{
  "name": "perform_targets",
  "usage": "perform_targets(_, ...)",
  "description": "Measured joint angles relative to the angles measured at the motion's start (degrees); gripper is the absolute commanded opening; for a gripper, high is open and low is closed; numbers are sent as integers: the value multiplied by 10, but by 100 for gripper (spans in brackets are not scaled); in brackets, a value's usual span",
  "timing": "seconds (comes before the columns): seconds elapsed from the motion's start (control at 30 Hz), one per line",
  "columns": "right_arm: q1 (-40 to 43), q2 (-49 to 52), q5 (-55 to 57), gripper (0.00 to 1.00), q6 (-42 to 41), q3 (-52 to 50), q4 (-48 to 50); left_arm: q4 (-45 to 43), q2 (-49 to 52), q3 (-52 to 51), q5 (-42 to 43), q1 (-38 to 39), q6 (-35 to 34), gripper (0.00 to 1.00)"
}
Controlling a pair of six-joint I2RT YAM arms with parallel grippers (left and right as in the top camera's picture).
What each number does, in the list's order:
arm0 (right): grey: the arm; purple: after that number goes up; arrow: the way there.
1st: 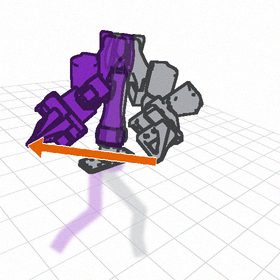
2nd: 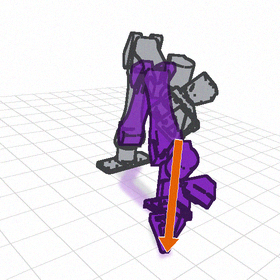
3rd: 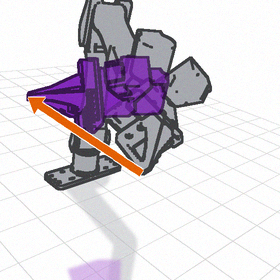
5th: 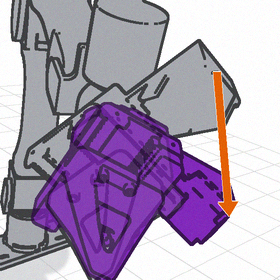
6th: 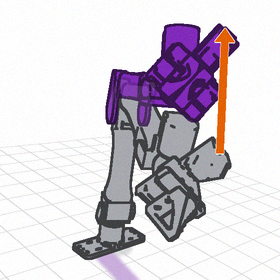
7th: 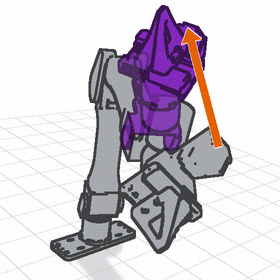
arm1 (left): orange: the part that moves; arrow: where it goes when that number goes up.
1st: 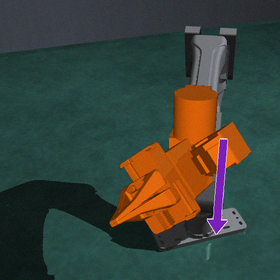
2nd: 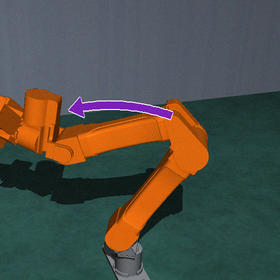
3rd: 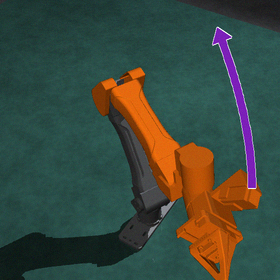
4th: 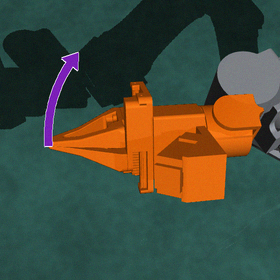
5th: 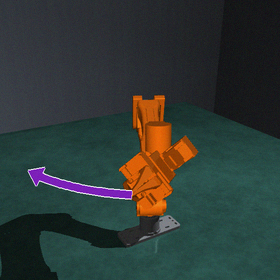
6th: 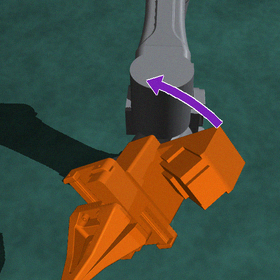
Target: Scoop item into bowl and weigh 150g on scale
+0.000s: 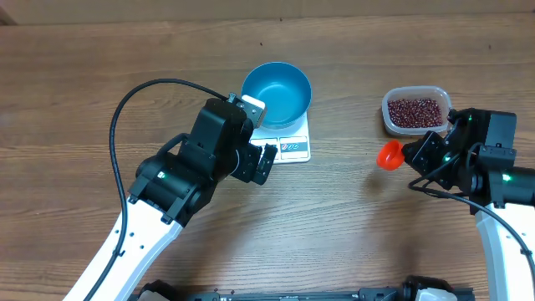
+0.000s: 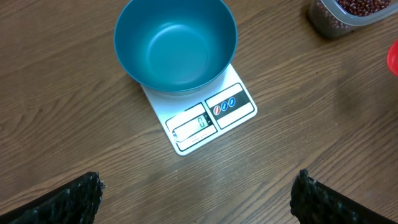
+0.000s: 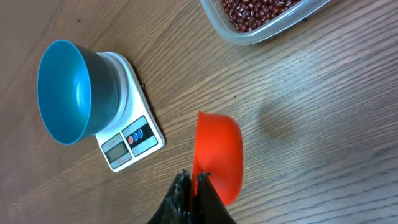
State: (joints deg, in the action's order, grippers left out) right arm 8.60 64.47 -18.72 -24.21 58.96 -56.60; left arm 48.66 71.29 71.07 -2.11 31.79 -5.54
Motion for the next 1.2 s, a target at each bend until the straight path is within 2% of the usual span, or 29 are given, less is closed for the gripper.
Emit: perform_targets(1.2, 0, 0, -3, 4, 1, 0, -1, 1, 76, 0, 0, 0, 0, 99)
